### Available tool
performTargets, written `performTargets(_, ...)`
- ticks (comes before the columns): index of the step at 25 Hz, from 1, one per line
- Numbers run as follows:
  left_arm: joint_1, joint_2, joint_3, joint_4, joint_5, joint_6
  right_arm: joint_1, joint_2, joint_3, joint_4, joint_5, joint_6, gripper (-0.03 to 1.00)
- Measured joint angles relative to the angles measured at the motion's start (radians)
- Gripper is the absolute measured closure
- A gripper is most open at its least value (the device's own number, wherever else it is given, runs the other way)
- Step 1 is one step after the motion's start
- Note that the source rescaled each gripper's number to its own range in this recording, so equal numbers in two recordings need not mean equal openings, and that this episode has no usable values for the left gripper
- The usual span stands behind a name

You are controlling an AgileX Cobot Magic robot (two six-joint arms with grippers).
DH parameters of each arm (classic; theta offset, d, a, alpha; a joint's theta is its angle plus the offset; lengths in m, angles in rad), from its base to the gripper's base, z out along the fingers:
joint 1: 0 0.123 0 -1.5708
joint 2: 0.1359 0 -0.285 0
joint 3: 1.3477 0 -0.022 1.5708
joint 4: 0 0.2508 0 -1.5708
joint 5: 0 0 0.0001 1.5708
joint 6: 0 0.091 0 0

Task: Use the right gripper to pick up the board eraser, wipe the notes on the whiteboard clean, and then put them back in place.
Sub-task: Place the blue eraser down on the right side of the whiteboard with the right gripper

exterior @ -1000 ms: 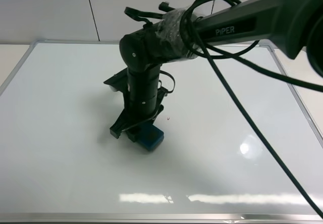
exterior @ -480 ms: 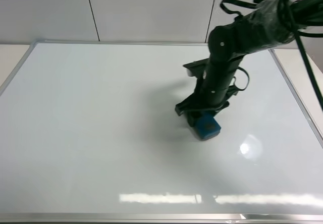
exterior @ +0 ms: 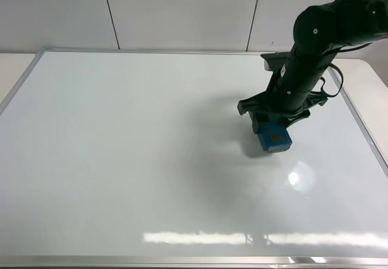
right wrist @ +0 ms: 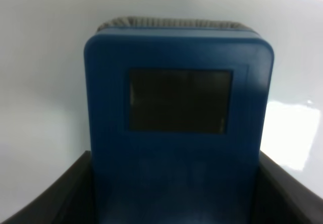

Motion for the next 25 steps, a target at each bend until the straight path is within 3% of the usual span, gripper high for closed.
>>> performTargets(9, 0.000, 0.000, 0.000, 0.000, 0.000, 0.000, -0.085, -0.093, 0.126, 0.058, -0.095, 0.038, 0.93)
performTargets(19, 0.000, 0.000, 0.000, 0.000, 0.000, 0.000, -0.216, -0.183, 0.270, 0.060, -0.129, 0.057, 0.93)
performTargets(25, 0.000, 0.000, 0.000, 0.000, 0.000, 0.000, -0.243, -0.183, 0.303, 0.060, -0.155, 0.066, 0.93)
